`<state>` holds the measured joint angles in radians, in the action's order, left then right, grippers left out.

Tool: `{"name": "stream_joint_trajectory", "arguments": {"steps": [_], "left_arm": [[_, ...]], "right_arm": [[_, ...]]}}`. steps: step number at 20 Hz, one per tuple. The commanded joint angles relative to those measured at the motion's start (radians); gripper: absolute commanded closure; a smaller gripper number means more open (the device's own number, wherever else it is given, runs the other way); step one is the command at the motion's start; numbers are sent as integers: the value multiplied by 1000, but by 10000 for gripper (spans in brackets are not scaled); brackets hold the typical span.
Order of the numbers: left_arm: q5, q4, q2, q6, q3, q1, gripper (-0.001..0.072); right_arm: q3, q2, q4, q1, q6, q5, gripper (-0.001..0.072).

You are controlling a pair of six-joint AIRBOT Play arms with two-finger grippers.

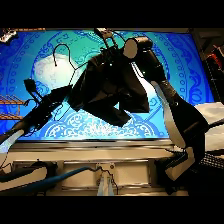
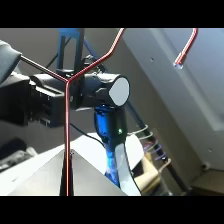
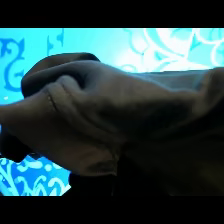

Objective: Fold the clothes and pants, and hang the long-sleeved shirts on hangers.

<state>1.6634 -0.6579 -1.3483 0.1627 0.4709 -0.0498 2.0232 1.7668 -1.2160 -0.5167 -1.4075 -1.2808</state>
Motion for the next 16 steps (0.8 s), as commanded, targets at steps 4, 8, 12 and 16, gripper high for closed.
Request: {"name": "stream_joint_trajectory", "arguments": {"steps": [4,8,12,16], "left_arm": [[-2,177,-99,40,4,-109,695],[124,338,-203,68,119,-161,695],[166,336,-288,182,274,-119,695],[154,335,-380,312,419,-99,695]], "right_arm": [[0,-1,17,5,11,69,691],[0,-1,107,3,11,64,690],[0,-1,146,-22,11,26,690],[0,-1,146,-64,11,-23,690]]}}
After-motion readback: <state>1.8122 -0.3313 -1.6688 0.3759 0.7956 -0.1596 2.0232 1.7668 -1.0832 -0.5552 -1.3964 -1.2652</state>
